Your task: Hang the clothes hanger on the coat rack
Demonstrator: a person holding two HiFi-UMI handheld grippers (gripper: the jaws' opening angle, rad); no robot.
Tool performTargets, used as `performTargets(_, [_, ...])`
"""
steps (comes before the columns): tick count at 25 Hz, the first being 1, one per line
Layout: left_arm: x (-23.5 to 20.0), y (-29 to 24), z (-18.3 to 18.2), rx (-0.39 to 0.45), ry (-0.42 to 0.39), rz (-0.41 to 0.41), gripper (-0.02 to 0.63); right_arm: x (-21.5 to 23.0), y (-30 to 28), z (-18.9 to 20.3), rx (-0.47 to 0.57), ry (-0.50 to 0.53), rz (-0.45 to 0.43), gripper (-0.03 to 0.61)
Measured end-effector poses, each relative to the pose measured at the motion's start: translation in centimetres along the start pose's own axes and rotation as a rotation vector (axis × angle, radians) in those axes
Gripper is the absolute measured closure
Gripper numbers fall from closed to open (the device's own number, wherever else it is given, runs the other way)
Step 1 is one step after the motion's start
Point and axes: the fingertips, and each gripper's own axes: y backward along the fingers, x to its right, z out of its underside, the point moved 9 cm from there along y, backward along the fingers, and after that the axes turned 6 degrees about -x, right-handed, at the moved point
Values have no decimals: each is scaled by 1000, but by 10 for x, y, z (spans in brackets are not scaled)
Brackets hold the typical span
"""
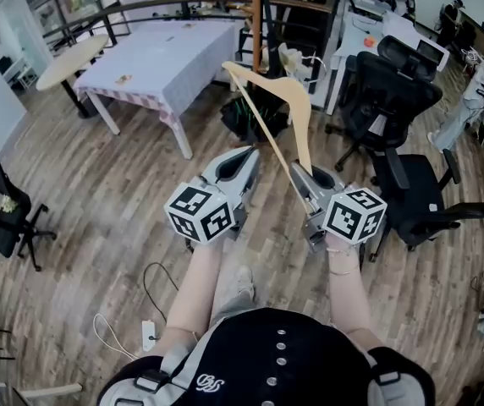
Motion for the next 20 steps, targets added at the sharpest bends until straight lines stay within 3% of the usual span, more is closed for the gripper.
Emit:
performTargets(6, [-66, -31, -23, 9, 2, 12, 615, 23, -61, -30, 26, -1, 11, 528])
performTargets(11, [-109, -53, -43, 64, 3, -8, 615, 35, -107, -54, 49, 23, 9, 528])
performTargets(20, [-168, -93, -61, 40, -20, 32, 615, 62, -171, -73, 46, 53, 51, 528])
